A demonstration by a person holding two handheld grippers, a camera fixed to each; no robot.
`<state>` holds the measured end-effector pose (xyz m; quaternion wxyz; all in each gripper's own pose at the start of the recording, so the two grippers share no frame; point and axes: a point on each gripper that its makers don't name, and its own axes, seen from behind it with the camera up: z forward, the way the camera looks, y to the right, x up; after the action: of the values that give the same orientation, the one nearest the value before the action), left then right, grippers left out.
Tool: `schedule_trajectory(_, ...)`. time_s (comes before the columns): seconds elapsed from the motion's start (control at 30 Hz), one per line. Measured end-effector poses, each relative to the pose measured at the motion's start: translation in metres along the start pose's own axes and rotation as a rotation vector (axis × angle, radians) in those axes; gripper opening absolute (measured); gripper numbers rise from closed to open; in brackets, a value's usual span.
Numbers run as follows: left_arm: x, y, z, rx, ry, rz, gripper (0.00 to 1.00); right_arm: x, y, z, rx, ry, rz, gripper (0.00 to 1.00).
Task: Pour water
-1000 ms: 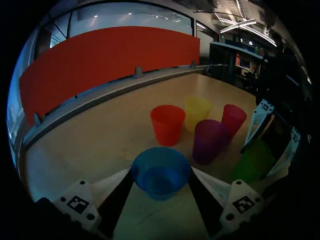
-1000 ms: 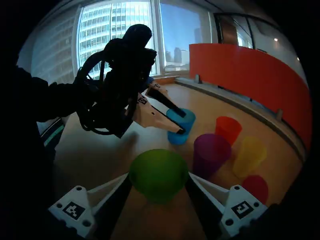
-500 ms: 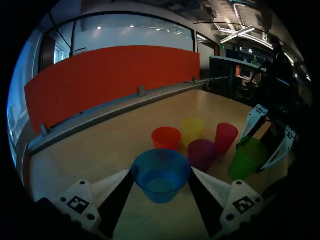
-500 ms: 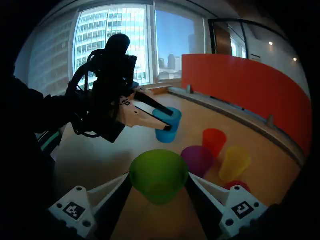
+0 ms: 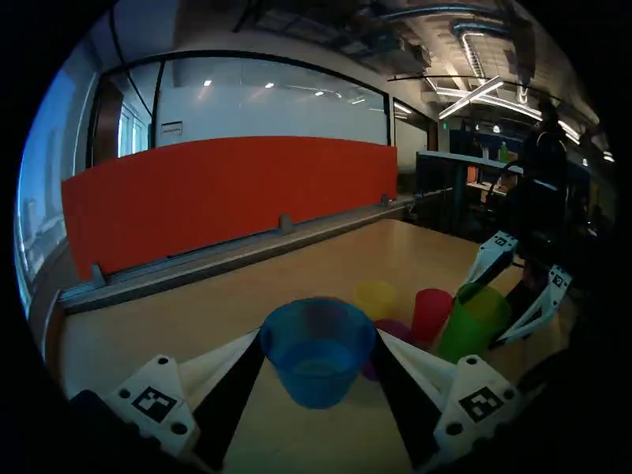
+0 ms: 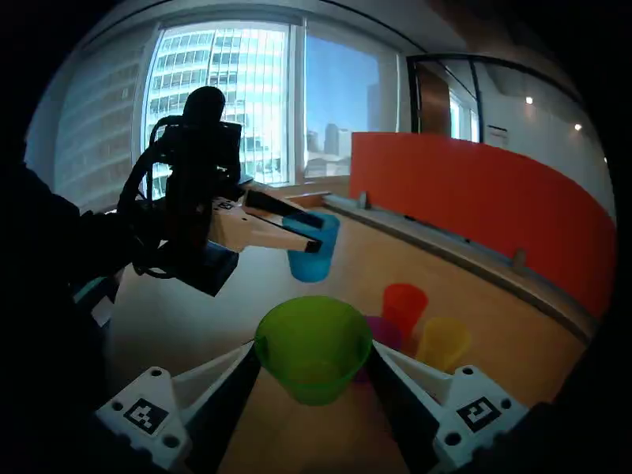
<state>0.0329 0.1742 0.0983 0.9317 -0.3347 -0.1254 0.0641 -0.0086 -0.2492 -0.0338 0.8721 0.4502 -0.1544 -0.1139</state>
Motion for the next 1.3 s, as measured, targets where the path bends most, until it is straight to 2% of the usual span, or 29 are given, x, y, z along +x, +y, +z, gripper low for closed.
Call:
schedule_trajectory(0.47,0.04,0.006,-0.02,0.01,0.139,-0.012,0.89,0.025,0.006,-0.009,-0.036,0.055,-0.02,0.91)
schedule_trajectory(0.87,0.065,0.015,-0.035,0.011,0.221,-0.023,0.89,0.048,0.011,-0.018,-0.069,0.115,-0.026,0.91)
schedule_trajectory(1.3,0.075,0.019,-0.042,0.009,0.238,-0.015,0.89,0.062,0.013,-0.02,-0.094,0.172,-0.052,0.92)
